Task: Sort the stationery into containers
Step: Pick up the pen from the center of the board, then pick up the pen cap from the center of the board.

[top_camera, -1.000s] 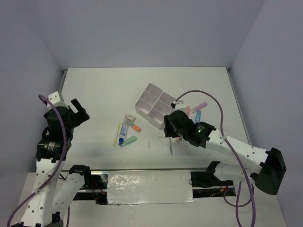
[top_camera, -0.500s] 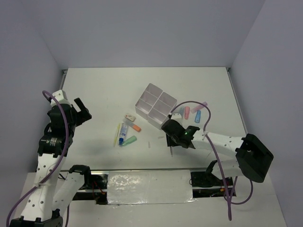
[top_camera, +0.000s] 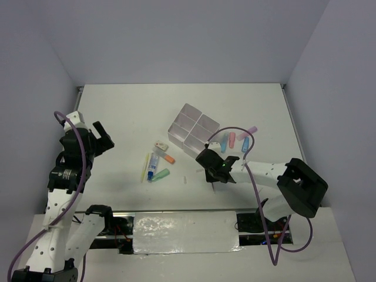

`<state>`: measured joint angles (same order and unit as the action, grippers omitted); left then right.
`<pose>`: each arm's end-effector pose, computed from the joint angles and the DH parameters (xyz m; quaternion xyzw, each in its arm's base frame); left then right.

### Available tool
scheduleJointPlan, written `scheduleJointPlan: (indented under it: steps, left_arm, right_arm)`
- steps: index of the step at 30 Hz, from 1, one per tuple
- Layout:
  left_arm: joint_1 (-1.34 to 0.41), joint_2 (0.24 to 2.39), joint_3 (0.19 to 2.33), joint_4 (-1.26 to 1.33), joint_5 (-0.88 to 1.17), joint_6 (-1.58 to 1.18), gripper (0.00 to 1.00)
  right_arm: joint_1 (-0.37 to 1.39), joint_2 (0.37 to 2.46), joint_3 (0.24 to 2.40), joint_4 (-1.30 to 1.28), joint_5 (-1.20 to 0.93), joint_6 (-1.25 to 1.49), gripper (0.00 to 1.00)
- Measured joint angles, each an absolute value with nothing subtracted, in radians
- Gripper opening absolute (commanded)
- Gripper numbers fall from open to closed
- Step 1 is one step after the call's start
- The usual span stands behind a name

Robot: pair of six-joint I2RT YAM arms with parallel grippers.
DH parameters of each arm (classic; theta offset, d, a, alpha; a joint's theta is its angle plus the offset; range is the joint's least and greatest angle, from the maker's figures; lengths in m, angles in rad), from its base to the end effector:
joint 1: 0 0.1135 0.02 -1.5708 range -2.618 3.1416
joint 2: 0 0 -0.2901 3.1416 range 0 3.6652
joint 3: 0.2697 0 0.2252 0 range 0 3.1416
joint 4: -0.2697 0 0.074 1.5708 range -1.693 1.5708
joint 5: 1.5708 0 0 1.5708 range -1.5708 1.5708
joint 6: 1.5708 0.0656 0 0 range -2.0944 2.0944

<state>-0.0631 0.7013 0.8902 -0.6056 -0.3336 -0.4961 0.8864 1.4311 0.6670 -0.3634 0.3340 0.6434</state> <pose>0.1257 0.0136 0.3453 -0.2660 0.7877 -0.0147 0.5555 0.1660 0.1694 0.1711 -0.0803 0.9593 0.0331 0.2687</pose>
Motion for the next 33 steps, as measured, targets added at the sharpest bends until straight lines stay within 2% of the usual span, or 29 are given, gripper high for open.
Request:
scheduleJointPlan:
  steps: [1, 2, 12, 16, 22, 24, 26, 29, 30, 33]
  left_arm:
    - [-0.063, 0.703, 0.890, -0.606, -0.334, -0.496, 0.99]
    - [-0.063, 0.704, 0.890, -0.606, -0.334, -0.496, 0.99]
    - [-0.108, 0.742, 0.926, -0.613, -0.258, -0.508, 0.99]
    - [-0.341, 0.823, 1.015, -0.612, -0.298, -0.587, 0.99]
    - [-0.807, 1.004, 1.041, -0.639, -0.524, -0.813, 0.99]
    - [-0.935, 1.134, 1.077, -0.673, -0.596, -0.902, 0.99]
    - [-1.011, 1.284, 1.125, -0.680, -0.623, -0.967, 0.99]
    - [-1.066, 1.492, 1.178, -0.671, -0.635, -1.039, 0.92]
    - [-1.075, 1.542, 1.187, -0.671, -0.633, -1.053, 0.86]
    - [-1.086, 1.658, 1.211, -0.669, -0.620, -1.085, 0.84]
  right_arm:
    - [0.887, 1.436, 0.670, -0.360, 0.337, 0.646, 0.01]
    - [0.888, 1.439, 0.672, -0.359, 0.338, 0.648, 0.00]
    - [0.930, 1.377, 0.675, -0.431, 0.362, 0.701, 0.00]
    - [0.966, 1.182, 0.696, -0.542, 0.393, 0.729, 0.00]
    - [1.030, 0.889, 0.834, -0.692, 0.469, 0.751, 0.00]
    - [1.033, 0.831, 0.867, -0.734, 0.492, 0.750, 0.00]
    - [1.034, 0.789, 0.880, -0.781, 0.513, 0.751, 0.00]
    - [1.034, 0.755, 0.882, -0.857, 0.532, 0.754, 0.00]
    - [1.034, 0.750, 0.881, -0.879, 0.537, 0.754, 0.00]
    - [1.034, 0.731, 0.870, -0.923, 0.543, 0.759, 0.00]
